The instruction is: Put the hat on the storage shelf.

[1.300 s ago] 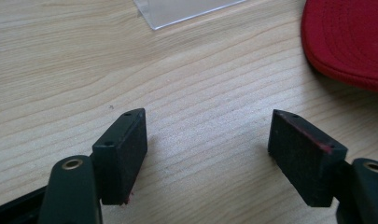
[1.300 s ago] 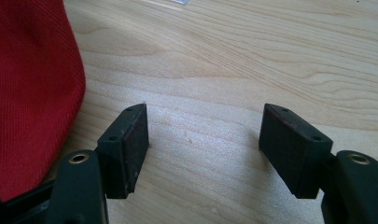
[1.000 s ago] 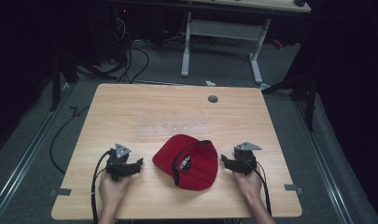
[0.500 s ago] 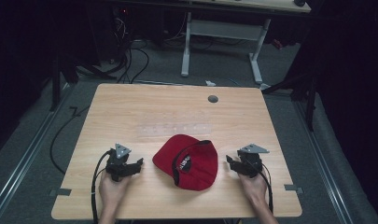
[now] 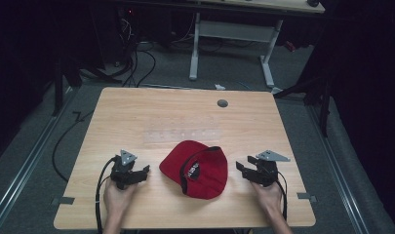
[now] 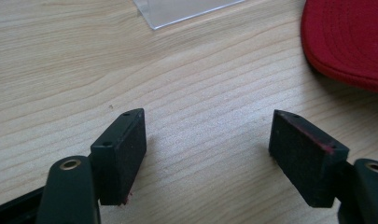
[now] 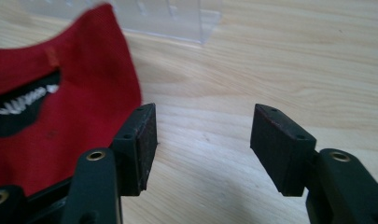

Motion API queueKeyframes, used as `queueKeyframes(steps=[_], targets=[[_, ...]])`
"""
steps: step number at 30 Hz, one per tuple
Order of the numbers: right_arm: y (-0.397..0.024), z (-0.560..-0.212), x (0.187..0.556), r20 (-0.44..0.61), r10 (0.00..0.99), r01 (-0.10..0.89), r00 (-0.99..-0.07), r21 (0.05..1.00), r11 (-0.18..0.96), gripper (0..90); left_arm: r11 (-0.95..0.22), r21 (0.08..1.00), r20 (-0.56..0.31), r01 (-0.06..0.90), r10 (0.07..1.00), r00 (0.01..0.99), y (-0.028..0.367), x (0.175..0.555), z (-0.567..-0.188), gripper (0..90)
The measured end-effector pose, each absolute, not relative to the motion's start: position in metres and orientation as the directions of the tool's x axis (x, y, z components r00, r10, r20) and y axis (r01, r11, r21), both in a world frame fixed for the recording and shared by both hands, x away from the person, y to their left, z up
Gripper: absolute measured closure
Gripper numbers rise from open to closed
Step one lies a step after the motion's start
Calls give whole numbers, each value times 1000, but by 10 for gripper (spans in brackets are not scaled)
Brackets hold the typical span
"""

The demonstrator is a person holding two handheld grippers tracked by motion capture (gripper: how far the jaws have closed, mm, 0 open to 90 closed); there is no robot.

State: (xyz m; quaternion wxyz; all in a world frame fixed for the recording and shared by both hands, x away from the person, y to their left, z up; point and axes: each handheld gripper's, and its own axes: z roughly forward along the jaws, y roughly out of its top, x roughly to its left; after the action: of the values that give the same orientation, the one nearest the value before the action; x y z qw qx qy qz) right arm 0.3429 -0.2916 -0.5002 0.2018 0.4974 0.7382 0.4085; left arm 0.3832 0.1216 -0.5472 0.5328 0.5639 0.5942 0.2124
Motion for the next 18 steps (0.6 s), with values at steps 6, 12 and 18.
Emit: queueKeyframes(steps=[6, 12, 18], targets=[[-285, -491, 345, 120, 876, 549, -468, 816, 182, 373, 269, 852, -392, 449, 896, 208, 121, 383, -547, 263], [-278, -488, 350, 131, 862, 550, -490, 814, 189, 359, 270, 852, -392, 448, 897, 206, 121, 383, -547, 244], [-268, -484, 359, 132, 845, 547, -518, 811, 208, 362, 265, 850, -391, 455, 896, 210, 120, 383, -548, 213]])
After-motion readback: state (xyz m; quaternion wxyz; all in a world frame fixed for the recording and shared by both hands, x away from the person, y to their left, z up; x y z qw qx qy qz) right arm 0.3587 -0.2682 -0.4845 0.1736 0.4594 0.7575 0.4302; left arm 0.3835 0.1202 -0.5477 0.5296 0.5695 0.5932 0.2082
